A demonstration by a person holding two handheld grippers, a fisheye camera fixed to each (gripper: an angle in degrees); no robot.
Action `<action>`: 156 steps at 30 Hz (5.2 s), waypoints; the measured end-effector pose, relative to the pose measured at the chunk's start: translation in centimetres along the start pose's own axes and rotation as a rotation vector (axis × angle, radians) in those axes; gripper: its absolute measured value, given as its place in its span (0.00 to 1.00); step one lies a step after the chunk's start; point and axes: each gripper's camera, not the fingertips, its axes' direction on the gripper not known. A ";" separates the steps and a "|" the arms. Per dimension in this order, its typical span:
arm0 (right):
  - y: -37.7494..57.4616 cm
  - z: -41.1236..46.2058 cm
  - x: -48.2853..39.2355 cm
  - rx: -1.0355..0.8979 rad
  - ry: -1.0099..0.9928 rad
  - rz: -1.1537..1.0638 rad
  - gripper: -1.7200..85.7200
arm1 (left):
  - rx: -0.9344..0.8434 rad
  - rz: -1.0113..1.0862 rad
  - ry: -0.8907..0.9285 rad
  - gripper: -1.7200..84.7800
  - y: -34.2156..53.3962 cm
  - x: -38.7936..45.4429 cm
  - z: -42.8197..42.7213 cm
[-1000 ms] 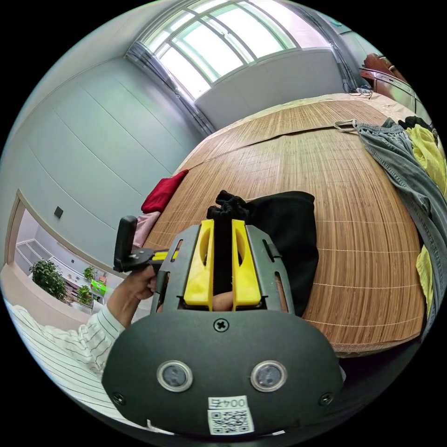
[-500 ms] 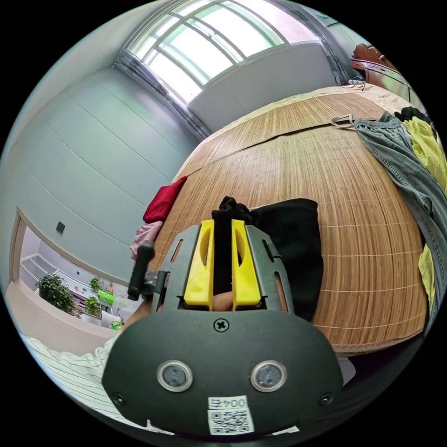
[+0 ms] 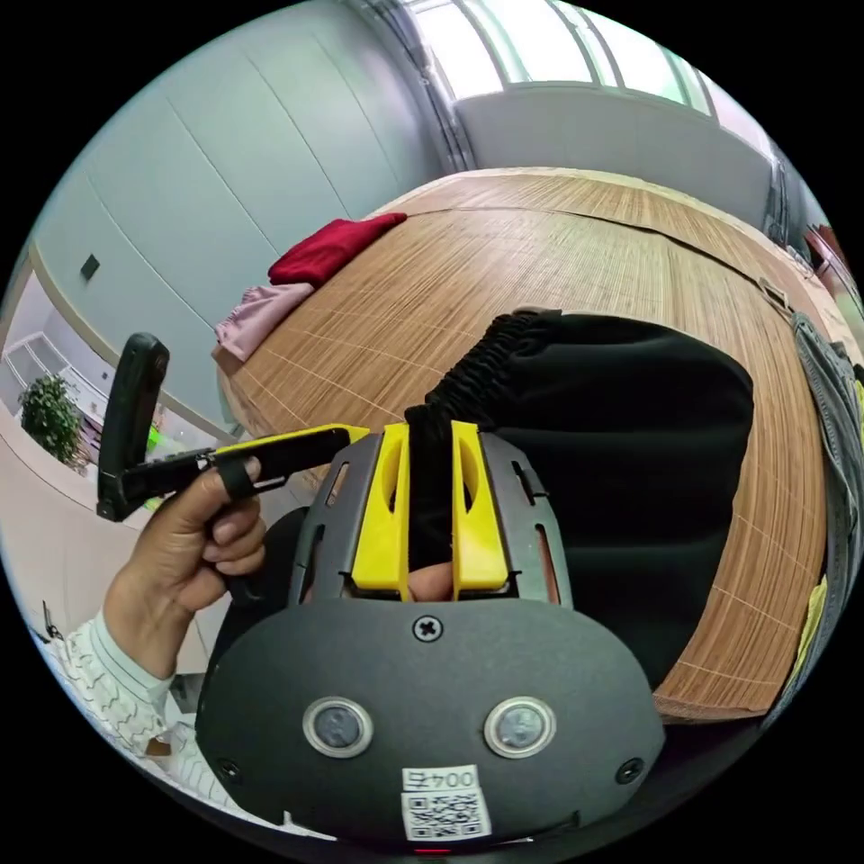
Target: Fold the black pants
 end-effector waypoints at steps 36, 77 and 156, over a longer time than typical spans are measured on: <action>3.7 -1.2 20.8 -0.173 -0.198 0.145 0.06 | -0.020 -0.074 0.323 0.02 3.2 4.5 4.1; -1.9 2.9 43.6 -0.120 -0.372 0.491 0.17 | 0.053 0.856 -0.060 0.14 34.3 37.1 5.9; 2.4 -4.3 -8.7 -0.074 0.148 -0.368 0.08 | -0.128 -0.226 0.701 0.33 8.6 -3.5 5.1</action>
